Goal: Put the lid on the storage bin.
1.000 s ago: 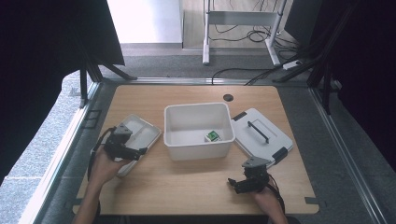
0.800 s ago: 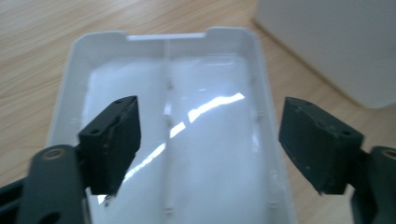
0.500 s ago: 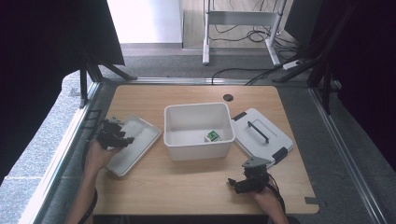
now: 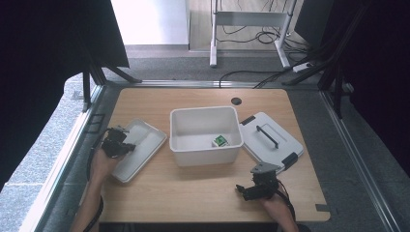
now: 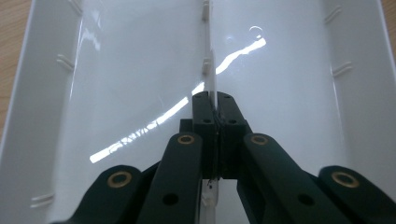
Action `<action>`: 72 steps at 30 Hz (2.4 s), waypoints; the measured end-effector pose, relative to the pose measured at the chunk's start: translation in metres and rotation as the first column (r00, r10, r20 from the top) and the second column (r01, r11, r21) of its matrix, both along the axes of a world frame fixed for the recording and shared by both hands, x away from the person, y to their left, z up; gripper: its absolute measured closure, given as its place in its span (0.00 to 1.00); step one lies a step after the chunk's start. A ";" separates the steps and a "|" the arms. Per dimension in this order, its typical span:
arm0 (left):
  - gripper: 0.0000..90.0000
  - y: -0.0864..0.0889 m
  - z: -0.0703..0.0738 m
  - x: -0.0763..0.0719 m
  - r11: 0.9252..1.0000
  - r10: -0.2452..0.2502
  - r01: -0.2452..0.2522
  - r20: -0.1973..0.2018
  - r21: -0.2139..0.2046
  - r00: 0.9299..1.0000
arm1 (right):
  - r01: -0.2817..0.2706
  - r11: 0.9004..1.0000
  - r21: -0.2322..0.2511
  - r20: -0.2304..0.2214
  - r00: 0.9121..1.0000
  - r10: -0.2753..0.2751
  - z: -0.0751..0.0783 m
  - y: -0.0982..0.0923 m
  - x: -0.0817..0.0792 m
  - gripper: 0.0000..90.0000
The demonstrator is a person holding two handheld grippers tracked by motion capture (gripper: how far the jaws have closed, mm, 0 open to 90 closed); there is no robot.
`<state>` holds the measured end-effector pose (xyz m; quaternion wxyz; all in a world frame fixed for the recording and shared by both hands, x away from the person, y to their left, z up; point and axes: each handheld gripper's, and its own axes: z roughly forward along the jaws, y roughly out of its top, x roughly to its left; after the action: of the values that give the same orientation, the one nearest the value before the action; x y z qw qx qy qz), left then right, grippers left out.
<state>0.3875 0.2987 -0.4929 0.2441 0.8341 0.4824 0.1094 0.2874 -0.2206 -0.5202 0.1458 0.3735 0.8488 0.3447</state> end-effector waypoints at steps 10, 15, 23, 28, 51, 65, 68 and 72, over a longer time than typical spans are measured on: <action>0.99 0.005 0.032 0.000 0.999 -0.050 0.051 0.034 -0.008 0.998 | 0.000 1.000 0.000 0.000 1.000 0.000 0.000 0.000 0.000 0.00; 0.99 0.008 0.065 -0.003 0.993 -0.114 0.115 0.074 -0.010 0.991 | 0.001 1.000 0.001 -0.001 1.000 -0.001 0.000 0.000 0.000 0.00; 0.99 0.002 0.111 -0.003 0.972 -0.236 0.236 0.102 0.010 0.966 | 0.000 1.000 0.000 -0.002 1.000 0.000 0.000 0.000 0.000 0.00; 0.99 -0.014 0.135 0.000 0.945 -0.325 0.325 0.117 0.017 0.938 | 0.000 1.000 -0.001 -0.001 1.000 0.000 0.000 0.000 0.000 0.00; 0.99 -0.139 0.170 0.041 0.741 -0.670 0.668 0.143 0.063 0.729 | 0.002 1.000 0.001 0.004 1.000 -0.002 0.000 0.000 0.000 0.00; 0.99 -0.214 0.145 0.063 0.638 -0.769 0.767 0.129 0.077 0.627 | -0.003 1.000 -0.001 0.004 1.000 0.003 0.000 0.000 0.000 0.00; 0.99 -0.221 0.139 0.066 0.633 -0.773 0.770 0.119 0.078 0.623 | -0.003 1.000 0.001 0.004 1.000 0.003 0.000 0.000 0.000 0.00; 0.99 -0.228 0.130 0.069 0.628 -0.777 0.774 0.110 0.080 0.619 | -0.004 1.000 0.002 0.003 1.000 0.004 0.000 0.000 0.000 0.00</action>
<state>0.4564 0.0712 -0.3632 0.2886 0.9542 0.0567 0.0551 0.2875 -0.2206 -0.5200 0.1462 0.3712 0.8490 0.3464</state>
